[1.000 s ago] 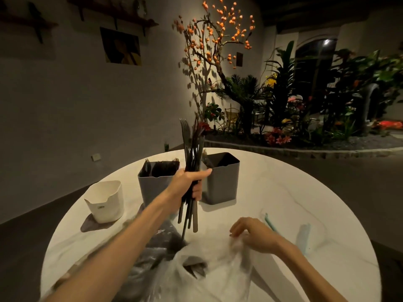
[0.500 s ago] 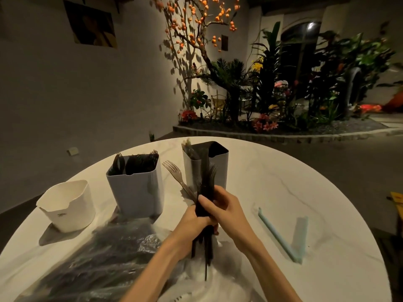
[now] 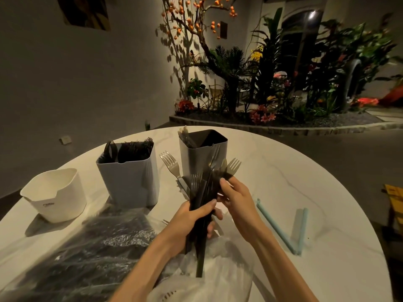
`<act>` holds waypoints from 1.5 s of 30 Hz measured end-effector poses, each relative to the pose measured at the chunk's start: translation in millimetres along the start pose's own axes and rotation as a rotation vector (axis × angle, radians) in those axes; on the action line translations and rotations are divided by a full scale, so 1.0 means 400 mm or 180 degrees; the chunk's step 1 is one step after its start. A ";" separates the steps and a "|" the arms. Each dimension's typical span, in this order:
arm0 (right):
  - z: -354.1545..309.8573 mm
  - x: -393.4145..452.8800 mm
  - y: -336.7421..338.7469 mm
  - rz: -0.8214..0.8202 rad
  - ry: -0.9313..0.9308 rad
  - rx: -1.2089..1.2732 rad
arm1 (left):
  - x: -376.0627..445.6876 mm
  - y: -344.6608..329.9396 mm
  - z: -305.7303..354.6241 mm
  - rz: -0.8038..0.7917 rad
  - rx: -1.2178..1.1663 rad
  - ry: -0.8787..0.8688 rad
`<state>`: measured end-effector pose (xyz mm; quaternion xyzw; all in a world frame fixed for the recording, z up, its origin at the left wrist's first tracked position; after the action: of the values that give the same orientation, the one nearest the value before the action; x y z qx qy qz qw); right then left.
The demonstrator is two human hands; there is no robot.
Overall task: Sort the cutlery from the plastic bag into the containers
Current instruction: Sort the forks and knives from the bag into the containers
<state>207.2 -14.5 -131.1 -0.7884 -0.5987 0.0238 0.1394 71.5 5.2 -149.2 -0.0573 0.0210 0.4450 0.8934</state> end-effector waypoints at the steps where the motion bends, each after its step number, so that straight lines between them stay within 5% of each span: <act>1: -0.006 0.001 0.002 -0.0001 0.0064 0.0085 | -0.001 0.000 0.000 -0.0017 -0.0025 -0.0001; 8: -0.016 0.012 0.022 0.0720 0.0321 0.0342 | 0.000 -0.004 -0.004 -0.0127 0.0072 0.0079; 14: -0.050 0.019 0.087 0.1208 0.0270 0.1931 | 0.000 -0.004 -0.003 -0.0061 -0.0087 -0.0039; 22: -0.035 0.003 0.035 0.0621 -0.0063 0.0501 | -0.004 -0.010 -0.004 -0.0319 0.0254 0.0043; 31: -0.058 0.007 0.086 0.1248 0.0342 0.0722 | -0.014 -0.022 -0.005 -0.0663 0.0775 0.0149; 39: -0.078 0.019 0.145 0.1736 0.0426 0.2263 | -0.015 -0.016 -0.008 -0.0643 0.0558 0.0203; 45: -0.075 0.021 0.164 0.2168 0.0280 0.1051 | -0.009 -0.016 -0.011 -0.0524 0.0441 0.0227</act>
<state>277.1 -28.2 -117.6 -0.9094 -0.2838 0.1311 0.2743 74.6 -2.1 -152.7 -0.0127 0.0787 0.3653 0.9275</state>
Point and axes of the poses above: each hand's wrist, its own x-axis towards the middle knuckle, its own y-axis out of the back of the hand, z = x × y, the point moved 2 cm from there along x, towards the middle knuckle, and after that the axes turned 9 degrees about x, right-handed, at the moved point
